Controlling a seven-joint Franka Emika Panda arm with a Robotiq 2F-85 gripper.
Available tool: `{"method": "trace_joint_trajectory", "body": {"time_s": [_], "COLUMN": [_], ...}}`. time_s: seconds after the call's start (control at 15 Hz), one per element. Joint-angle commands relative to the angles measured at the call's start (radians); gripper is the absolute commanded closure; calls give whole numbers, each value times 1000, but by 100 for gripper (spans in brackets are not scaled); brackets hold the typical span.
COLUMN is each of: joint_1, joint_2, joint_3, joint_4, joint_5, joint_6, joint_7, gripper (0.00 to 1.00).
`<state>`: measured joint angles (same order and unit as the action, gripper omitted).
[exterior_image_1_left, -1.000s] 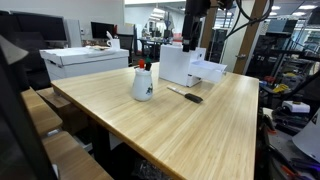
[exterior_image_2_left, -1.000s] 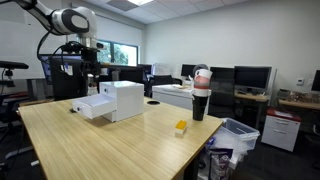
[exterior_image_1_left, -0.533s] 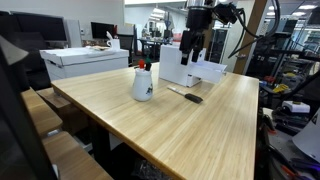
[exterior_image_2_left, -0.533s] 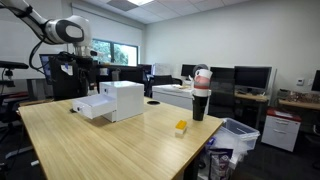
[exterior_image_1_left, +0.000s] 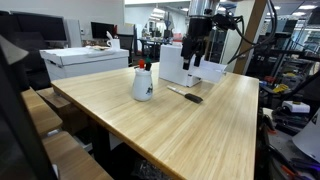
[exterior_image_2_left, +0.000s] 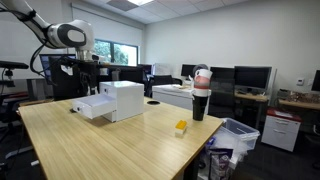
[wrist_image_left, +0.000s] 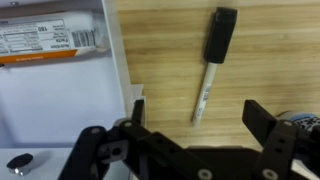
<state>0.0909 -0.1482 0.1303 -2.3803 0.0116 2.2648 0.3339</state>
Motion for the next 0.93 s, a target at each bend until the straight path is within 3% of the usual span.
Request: {"method": "trace_joint_trajectory", "body": {"time_s": [0.0,0.87], "joint_1": [-1,7], "joint_2": [0,10], "joint_3": [1,24], "joint_4": [1,-38], "joint_5": [1,-54], "joint_6": [-3,67], "joint_7": [-1,26], "gripper": [0,0]}}
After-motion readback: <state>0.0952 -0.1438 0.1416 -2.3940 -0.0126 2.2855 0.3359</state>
